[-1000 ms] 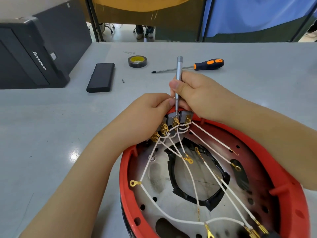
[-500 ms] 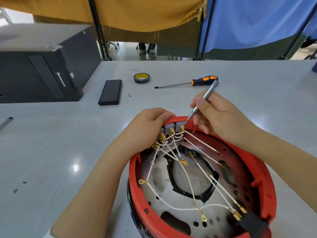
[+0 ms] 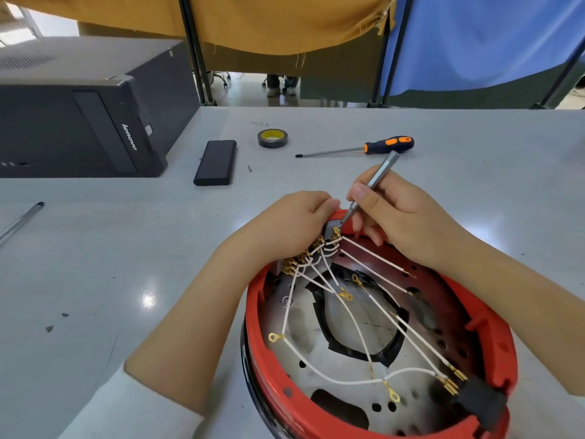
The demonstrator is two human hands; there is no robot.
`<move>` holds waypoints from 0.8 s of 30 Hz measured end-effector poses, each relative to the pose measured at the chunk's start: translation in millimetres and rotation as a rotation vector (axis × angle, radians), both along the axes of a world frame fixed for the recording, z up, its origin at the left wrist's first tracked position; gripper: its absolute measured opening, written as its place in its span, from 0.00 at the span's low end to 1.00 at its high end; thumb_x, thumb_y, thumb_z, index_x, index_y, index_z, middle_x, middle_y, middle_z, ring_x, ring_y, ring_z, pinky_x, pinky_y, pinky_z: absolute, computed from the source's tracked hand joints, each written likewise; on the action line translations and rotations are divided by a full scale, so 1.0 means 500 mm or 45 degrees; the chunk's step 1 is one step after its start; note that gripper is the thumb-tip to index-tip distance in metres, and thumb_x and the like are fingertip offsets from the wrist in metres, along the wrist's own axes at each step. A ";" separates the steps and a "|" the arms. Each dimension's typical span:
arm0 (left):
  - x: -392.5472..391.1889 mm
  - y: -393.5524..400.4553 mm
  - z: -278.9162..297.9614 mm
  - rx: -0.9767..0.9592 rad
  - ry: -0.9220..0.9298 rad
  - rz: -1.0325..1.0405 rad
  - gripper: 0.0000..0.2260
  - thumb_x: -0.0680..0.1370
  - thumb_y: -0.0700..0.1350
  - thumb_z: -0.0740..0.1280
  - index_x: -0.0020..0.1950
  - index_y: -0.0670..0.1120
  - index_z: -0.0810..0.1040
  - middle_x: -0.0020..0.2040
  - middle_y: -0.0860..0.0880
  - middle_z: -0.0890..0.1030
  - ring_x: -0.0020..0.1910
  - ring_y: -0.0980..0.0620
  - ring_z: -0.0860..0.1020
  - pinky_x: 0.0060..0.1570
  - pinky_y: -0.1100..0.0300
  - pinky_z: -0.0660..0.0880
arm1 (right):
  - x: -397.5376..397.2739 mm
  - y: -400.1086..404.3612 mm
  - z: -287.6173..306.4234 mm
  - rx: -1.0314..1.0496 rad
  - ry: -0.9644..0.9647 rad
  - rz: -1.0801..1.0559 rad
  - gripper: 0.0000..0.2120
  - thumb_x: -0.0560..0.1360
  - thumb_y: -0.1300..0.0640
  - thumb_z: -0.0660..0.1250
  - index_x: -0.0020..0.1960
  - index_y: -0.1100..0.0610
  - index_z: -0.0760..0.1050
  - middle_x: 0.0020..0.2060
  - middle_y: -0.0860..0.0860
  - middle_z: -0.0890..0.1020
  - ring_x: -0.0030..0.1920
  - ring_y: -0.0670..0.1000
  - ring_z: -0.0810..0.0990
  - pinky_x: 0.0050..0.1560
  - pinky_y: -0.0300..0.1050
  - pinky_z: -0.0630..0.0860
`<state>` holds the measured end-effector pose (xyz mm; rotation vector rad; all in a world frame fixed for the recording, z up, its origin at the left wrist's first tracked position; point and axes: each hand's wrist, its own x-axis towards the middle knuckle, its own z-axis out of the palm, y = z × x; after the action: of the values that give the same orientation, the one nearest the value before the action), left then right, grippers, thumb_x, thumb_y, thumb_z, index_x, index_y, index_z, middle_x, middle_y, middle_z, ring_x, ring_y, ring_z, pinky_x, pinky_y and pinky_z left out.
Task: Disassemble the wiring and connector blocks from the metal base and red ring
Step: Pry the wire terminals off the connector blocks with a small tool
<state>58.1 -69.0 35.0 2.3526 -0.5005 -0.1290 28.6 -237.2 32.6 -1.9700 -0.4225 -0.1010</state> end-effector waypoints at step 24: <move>0.010 0.022 -0.011 -0.060 -0.002 0.059 0.14 0.82 0.52 0.54 0.38 0.56 0.72 0.26 0.66 0.73 0.26 0.68 0.71 0.26 0.74 0.65 | 0.047 0.009 0.015 -0.213 -0.153 0.228 0.05 0.77 0.45 0.57 0.44 0.43 0.69 0.34 0.48 0.80 0.25 0.46 0.73 0.32 0.40 0.74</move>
<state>63.1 -57.8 29.2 2.3166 -0.4446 -0.0928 52.1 -232.6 40.0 -2.0863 -0.7033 -0.0723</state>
